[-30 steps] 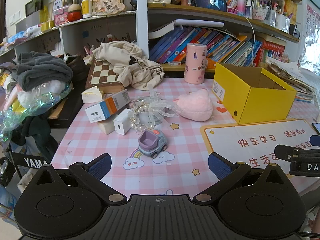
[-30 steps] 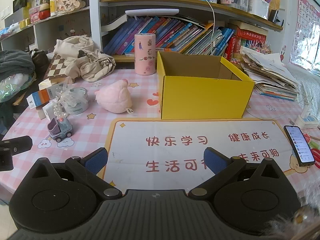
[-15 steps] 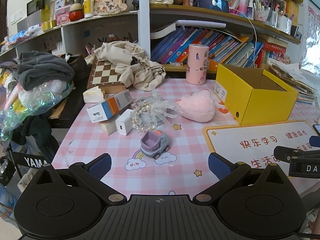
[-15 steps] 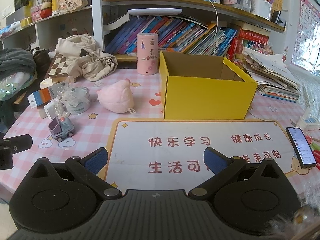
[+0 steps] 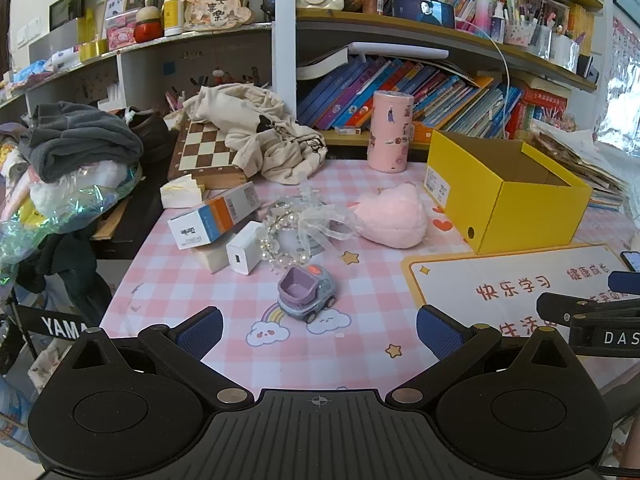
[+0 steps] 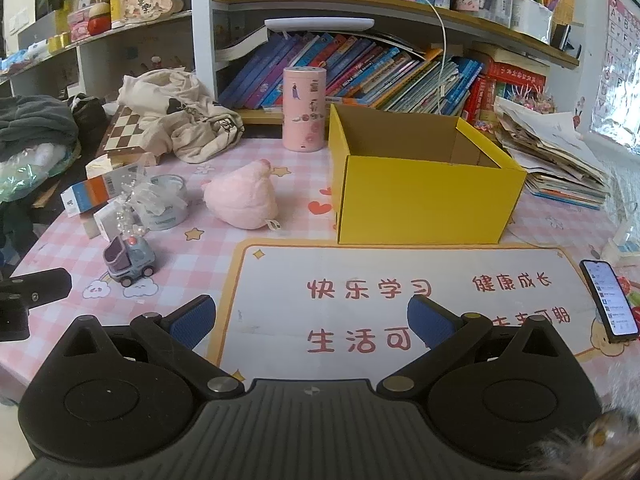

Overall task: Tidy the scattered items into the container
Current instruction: 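Grasp the lilac toy car with the left tool while the right tool grasps the pink plush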

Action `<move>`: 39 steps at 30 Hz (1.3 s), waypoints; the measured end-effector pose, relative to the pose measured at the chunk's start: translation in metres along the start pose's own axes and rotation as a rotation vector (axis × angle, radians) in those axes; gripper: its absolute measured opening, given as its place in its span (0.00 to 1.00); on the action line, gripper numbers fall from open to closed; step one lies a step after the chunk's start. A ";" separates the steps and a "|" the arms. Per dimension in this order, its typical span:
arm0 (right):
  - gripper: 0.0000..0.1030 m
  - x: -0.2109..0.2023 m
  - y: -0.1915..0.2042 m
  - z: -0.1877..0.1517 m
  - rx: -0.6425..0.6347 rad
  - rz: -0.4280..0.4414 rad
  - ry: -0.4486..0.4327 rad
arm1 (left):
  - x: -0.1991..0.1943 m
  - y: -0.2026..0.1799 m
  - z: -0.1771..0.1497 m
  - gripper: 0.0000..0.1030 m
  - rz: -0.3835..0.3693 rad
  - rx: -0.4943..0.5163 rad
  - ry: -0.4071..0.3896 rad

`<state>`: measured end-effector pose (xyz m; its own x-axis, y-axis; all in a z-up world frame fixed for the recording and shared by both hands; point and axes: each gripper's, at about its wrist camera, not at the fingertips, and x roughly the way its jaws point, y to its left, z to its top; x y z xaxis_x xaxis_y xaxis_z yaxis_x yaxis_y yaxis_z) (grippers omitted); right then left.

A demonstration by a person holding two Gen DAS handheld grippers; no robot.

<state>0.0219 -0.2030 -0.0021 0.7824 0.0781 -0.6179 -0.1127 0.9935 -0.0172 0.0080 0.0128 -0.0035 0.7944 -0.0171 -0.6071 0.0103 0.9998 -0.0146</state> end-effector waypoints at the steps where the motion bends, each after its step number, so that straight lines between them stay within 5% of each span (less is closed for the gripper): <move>1: 1.00 0.000 0.000 0.000 -0.001 0.000 -0.001 | 0.000 0.000 0.000 1.00 -0.003 0.000 -0.001; 20: 1.00 0.014 0.004 0.014 -0.059 0.038 0.012 | 0.013 -0.001 0.003 1.00 0.019 -0.038 0.041; 39: 1.00 0.090 0.012 0.065 -0.227 0.263 0.067 | 0.053 0.001 0.023 1.00 0.086 -0.191 0.051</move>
<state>0.1313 -0.1789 -0.0068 0.6672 0.3158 -0.6746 -0.4446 0.8955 -0.0205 0.0646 0.0132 -0.0174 0.7553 0.0633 -0.6523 -0.1754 0.9785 -0.1081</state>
